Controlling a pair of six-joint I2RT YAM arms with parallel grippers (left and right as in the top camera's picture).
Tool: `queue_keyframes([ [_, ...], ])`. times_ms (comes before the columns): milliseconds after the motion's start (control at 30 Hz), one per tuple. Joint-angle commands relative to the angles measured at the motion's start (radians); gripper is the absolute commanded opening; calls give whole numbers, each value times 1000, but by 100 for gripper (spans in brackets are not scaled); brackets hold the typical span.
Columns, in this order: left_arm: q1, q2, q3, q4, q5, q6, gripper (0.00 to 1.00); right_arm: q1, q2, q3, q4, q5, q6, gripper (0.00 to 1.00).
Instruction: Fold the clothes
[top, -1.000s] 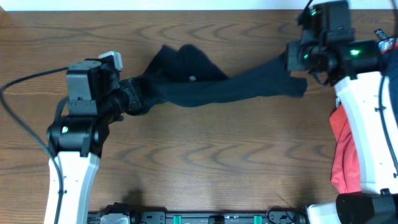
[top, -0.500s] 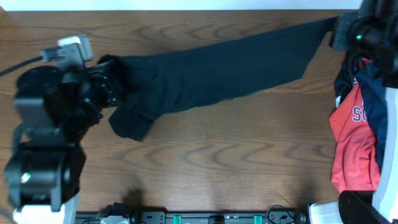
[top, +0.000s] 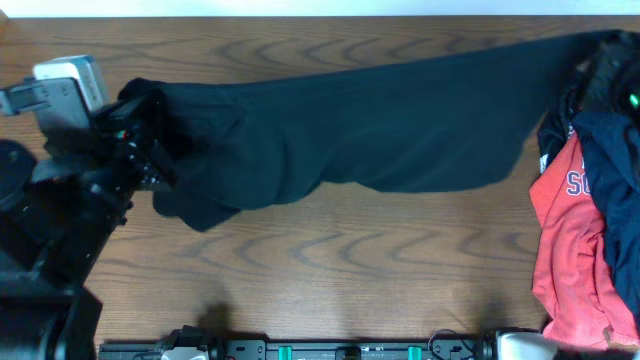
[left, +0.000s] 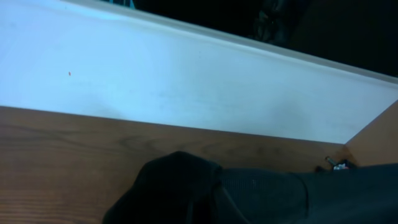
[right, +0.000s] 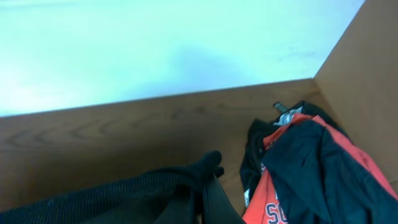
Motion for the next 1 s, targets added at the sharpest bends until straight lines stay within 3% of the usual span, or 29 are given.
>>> queue_keyframes([
  [0, 1, -8, 82, -23, -38, 19, 6, -12, -66, 23, -11, 68, -9, 1],
  [433, 1, -9, 372, -232, -67, 65, 6, -12, -154, 23, -127, 88, 44, 1],
  [700, 1, 18, 379, -391, -201, 64, 6, -12, -143, 23, -182, 137, 97, 1],
  [967, 1, 177, 364, -461, -226, 65, 6, -12, 33, 20, -301, 124, 134, 1],
])
